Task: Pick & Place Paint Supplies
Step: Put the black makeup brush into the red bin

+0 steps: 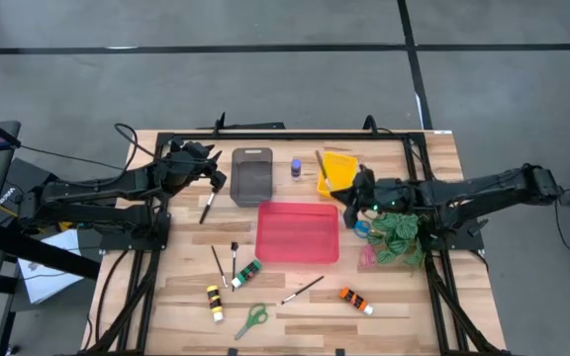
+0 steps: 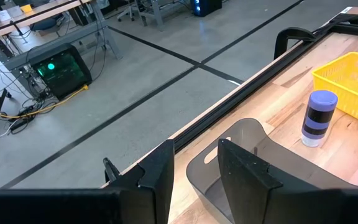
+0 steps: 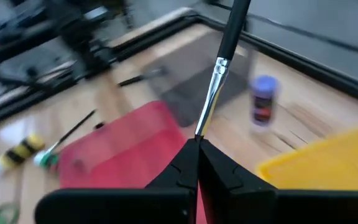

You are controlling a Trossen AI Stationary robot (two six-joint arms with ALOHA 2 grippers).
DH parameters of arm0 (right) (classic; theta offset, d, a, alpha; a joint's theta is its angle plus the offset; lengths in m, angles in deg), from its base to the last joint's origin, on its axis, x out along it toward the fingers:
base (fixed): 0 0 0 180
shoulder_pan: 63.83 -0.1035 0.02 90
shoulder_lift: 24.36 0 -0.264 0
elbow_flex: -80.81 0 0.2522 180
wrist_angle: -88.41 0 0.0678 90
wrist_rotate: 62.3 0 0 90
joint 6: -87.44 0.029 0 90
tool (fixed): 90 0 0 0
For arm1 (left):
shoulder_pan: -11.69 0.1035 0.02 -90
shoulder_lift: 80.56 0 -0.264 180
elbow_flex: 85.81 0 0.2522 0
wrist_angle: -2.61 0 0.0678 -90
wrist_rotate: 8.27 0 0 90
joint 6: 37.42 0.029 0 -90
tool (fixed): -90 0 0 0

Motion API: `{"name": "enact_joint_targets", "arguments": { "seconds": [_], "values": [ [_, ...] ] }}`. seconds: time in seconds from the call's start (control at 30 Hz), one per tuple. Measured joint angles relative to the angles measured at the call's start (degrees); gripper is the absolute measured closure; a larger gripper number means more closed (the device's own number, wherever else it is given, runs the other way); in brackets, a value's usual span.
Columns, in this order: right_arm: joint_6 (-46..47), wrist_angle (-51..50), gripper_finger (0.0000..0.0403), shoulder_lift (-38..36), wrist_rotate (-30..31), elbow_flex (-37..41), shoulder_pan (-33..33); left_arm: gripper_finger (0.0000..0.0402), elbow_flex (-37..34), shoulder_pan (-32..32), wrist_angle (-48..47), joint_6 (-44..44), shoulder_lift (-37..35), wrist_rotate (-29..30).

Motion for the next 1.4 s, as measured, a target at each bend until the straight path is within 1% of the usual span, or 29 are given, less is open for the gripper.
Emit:
{"name": "enact_joint_targets", "arguments": {
  "seconds": [0.1,0.2,0.37,0.43,0.53,0.73,0.8,0.93,1.13,1.4],
  "values": [
    [-5.3,4.5,0.0403,2.0,-1.1,0.0,-2.7,0.0284,0.0,0.0,0.0,0.0,0.0,0.0],
    [-9.0,6.5,0.0403,3.2,-2.0,0.0,-4.4,0.0284,0.0,0.0,0.0,0.0,0.0,0.0],
    [-15.1,6.4,0.0403,5.4,-2.1,-2.8,-5.1,0.0284,0.0,0.0,0.0,-0.2,0.0,0.0],
    [-19.0,5.3,0.0403,6.4,-3.7,-4.6,-5.1,0.0284,0.0,0.0,0.0,-0.4,0.0,0.0],
    [-24.0,2.0,0.0403,8.3,-6.1,-7.6,-4.8,0.0284,0.0,0.0,0.0,-0.5,0.0,0.0],
    [-29.7,-5.5,0.0403,12.3,-14.3,-13.7,-3.5,0.0284,0.0,0.0,0.0,-0.5,0.0,0.0],
    [-32.1,-8.4,0.0403,13.9,-15.7,-15.5,-3.3,0.0284,0.0,0.0,0.0,-0.5,0.0,0.0],
    [-34.6,-15.1,0.0403,18.0,-17.2,-20.3,-3.4,0.0284,0.0,0.0,0.0,-0.5,0.0,0.0],
    [-38.3,-25.0,0.0403,24.8,-17.6,-26.4,-3.4,0.0284,0.0,0.0,0.0,-0.5,0.0,0.0],
    [-39.7,-31.7,0.0403,32.9,-17.6,-31.7,-1.7,0.0284,0.0,0.0,0.0,-1.6,0.0,0.0]
  ]
}}
